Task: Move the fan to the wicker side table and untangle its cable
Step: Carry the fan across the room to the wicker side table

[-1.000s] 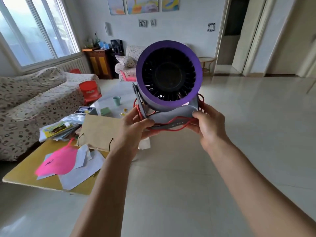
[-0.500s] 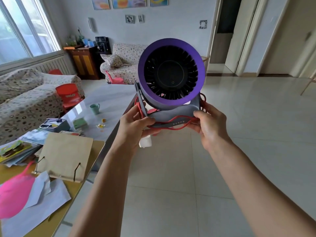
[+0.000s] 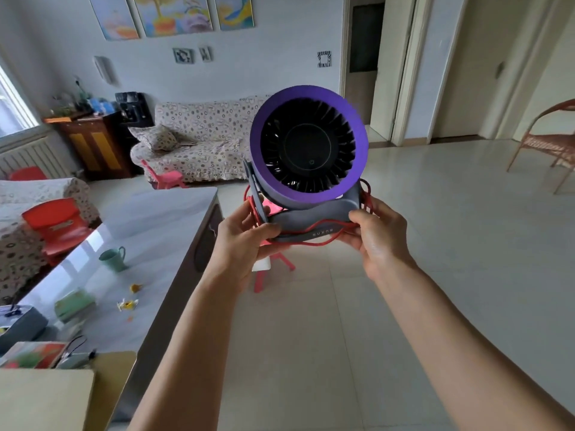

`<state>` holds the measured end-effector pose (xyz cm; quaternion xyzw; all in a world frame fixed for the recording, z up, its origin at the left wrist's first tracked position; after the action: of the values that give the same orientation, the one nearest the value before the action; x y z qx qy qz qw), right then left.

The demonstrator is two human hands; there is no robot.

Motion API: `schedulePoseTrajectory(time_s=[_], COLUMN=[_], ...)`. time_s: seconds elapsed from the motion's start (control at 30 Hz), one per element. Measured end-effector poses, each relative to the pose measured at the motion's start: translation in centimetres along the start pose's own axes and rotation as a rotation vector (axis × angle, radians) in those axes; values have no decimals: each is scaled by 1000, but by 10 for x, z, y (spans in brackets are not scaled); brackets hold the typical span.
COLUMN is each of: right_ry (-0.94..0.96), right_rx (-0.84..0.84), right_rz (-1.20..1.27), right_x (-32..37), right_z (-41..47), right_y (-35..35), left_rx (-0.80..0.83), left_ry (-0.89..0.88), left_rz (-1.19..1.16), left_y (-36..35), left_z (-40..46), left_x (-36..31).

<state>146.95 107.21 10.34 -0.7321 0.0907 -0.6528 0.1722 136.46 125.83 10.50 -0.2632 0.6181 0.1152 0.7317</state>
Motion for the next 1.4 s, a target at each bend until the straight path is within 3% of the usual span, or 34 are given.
schedulePoseTrajectory(time_s=[0.27,0.9,1.4], right_ry=[15,31,25], right_rx=[-80,-42,-63], right_rz=[18,-15,-3], right_x=[1,40,34], right_z=[139,527,821], right_y=[-14,-22,-100], left_rx=[50,-6,53], left_ry=[26,48,39], left_rz=[7,-78,-18], left_y=[-43,-191,-237], left_z=[146,495,797], left_x=[31,116,150])
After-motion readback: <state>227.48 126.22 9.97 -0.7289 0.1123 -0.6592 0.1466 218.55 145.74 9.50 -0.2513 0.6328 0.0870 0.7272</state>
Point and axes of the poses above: each hand's wrist, its own z-axis towards the middle knuckle, its own y-axis out of the back of the hand, x = y × z, the point moved 6 cm from there along z, towards the middle knuckle, and after that the axes turned 3 degrees about -x, right-handed, at the moved point
